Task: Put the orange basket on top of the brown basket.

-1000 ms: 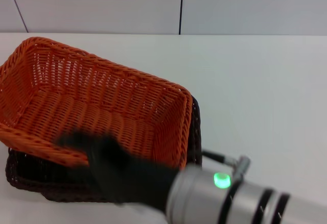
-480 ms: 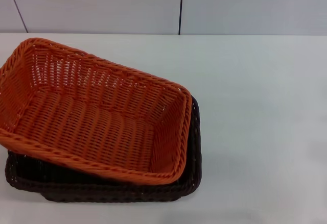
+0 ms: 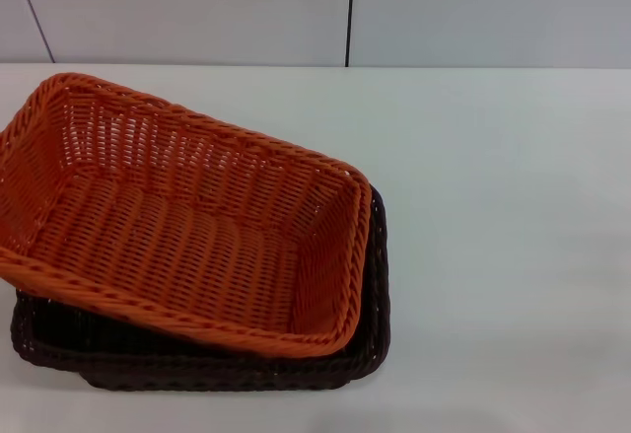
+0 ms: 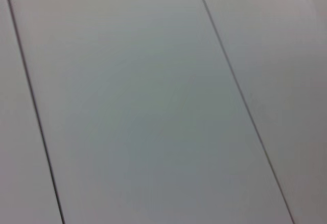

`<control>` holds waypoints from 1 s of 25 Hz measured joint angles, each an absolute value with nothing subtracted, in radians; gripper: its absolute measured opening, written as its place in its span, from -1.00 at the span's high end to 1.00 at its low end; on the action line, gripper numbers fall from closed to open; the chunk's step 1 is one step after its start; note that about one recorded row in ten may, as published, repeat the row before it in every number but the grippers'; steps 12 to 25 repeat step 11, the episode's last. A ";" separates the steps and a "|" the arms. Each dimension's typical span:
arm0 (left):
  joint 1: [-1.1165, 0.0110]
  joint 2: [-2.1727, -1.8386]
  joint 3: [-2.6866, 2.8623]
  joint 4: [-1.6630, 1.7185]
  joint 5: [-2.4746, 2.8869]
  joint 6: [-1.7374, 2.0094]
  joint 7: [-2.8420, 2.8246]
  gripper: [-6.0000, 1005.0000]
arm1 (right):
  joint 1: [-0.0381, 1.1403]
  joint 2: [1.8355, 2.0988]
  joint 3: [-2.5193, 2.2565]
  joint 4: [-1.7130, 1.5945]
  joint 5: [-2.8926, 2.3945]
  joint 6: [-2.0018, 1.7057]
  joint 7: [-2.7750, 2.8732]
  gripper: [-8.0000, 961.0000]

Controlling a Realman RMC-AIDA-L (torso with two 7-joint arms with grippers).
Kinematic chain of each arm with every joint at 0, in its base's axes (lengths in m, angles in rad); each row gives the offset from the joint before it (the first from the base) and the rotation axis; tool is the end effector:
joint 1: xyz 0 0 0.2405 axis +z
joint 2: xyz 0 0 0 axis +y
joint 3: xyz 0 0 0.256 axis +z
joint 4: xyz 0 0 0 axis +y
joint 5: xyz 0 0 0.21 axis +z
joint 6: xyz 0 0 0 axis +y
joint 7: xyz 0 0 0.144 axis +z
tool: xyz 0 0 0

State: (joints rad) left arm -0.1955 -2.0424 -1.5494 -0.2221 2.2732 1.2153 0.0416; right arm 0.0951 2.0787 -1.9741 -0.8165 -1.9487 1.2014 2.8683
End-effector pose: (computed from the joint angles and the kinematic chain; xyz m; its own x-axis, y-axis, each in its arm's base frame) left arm -0.4451 0.2355 0.1067 0.7514 -0.0990 0.6524 0.5530 0.6338 -0.5408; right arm 0.3359 0.2890 0.0695 0.5745 0.3314 -0.7484 -0.7905 0.4618 -0.4023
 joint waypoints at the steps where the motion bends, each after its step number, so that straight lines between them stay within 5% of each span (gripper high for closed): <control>1: -0.197 -2.042 -1.550 -0.220 2.272 1.215 0.042 -0.48 | 0.103 2.079 -1.976 -0.804 -1.949 1.203 2.868 -0.31; 25: -0.193 -2.049 -1.551 -0.218 2.268 1.218 0.041 -0.48 | 0.122 2.078 -1.985 -0.766 -1.949 1.188 2.865 -0.31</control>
